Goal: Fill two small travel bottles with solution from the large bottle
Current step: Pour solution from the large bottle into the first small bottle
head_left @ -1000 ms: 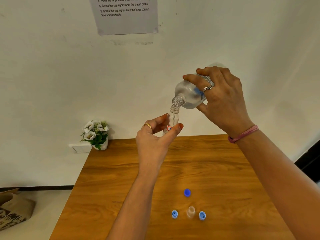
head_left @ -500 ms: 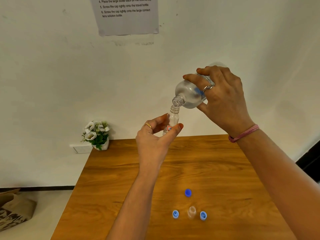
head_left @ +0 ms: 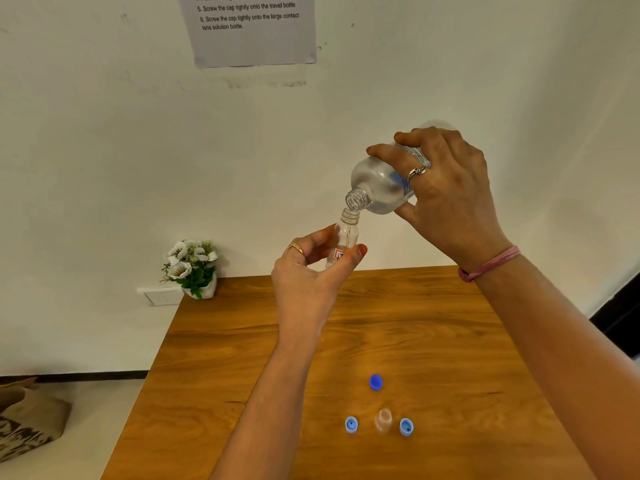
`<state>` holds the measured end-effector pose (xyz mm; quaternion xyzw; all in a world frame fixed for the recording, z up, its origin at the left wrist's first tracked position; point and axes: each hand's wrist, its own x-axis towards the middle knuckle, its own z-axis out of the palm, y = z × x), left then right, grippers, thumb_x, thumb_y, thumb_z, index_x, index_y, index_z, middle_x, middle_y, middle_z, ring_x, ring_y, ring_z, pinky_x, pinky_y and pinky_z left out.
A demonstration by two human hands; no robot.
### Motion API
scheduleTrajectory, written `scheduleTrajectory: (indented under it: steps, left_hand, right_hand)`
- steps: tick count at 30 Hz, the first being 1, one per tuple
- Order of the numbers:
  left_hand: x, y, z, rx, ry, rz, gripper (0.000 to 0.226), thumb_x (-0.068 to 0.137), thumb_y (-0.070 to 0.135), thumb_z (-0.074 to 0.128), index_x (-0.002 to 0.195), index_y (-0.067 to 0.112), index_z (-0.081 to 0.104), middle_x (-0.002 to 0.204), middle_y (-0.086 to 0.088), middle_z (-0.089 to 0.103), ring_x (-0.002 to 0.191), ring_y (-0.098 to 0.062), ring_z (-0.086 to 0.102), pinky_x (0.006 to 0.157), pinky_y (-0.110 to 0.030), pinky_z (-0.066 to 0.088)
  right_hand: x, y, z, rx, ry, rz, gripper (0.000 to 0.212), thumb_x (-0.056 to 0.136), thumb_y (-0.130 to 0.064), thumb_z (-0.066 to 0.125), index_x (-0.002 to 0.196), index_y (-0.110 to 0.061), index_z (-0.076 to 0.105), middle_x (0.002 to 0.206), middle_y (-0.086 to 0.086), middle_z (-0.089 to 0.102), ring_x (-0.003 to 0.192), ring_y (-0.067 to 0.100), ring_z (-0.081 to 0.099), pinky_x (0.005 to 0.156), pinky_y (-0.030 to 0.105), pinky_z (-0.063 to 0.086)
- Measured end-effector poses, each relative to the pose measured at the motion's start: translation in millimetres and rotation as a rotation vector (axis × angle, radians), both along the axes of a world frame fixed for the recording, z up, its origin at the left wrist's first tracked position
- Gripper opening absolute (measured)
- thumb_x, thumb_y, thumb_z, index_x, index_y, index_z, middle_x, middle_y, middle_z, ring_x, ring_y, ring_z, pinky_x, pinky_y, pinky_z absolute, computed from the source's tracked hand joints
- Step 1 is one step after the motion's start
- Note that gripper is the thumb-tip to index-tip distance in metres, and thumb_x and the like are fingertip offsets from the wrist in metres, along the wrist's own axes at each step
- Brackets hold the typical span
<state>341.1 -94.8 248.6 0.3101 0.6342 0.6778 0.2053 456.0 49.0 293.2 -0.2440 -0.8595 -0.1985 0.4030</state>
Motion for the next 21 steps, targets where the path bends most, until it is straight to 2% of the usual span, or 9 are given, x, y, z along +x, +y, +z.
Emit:
scheduleTrajectory:
  steps: [8, 15, 21]
  left_hand:
    - [-1.6, -1.5, -0.4, -0.008, -0.009, -0.001, 0.039, 0.066, 0.026, 0.084, 0.102, 0.024, 0.070, 0.094, 0.011, 0.072, 0.088, 0.001, 0.066, 0.071, -0.009, 0.052]
    - [-3.9, -3.4, -0.1, -0.001, -0.026, 0.001, 0.038, 0.066, 0.023, 0.085, 0.101, 0.022, 0.071, 0.093, 0.008, 0.073, 0.090, -0.005, 0.067, 0.078, -0.021, 0.054]
    - [-6.5, -4.6, 0.1, 0.006, -0.032, -0.001, 0.038, 0.066, 0.022, 0.085, 0.102, 0.022, 0.070, 0.092, 0.008, 0.073, 0.087, -0.002, 0.067, 0.077, -0.019, 0.054]
  right_hand:
    - [-1.9, -1.6, -0.4, -0.006, -0.004, 0.006, 0.062, 0.074, -0.029, 0.076, 0.129, -0.026, 0.045, 0.124, 0.016, 0.056, 0.115, 0.039, 0.052, 0.089, 0.056, 0.043]
    - [-4.5, -5.0, -0.5, -0.004, 0.002, -0.005, 0.060, 0.075, -0.029, 0.075, 0.128, -0.026, 0.047, 0.124, 0.014, 0.056, 0.116, 0.037, 0.051, 0.089, 0.054, 0.043]
    - [-6.8, -7.5, -0.3, -0.007, 0.000, -0.006, 0.060, 0.075, -0.030, 0.075, 0.128, -0.025, 0.047, 0.124, 0.015, 0.056, 0.116, 0.038, 0.051, 0.089, 0.055, 0.043]
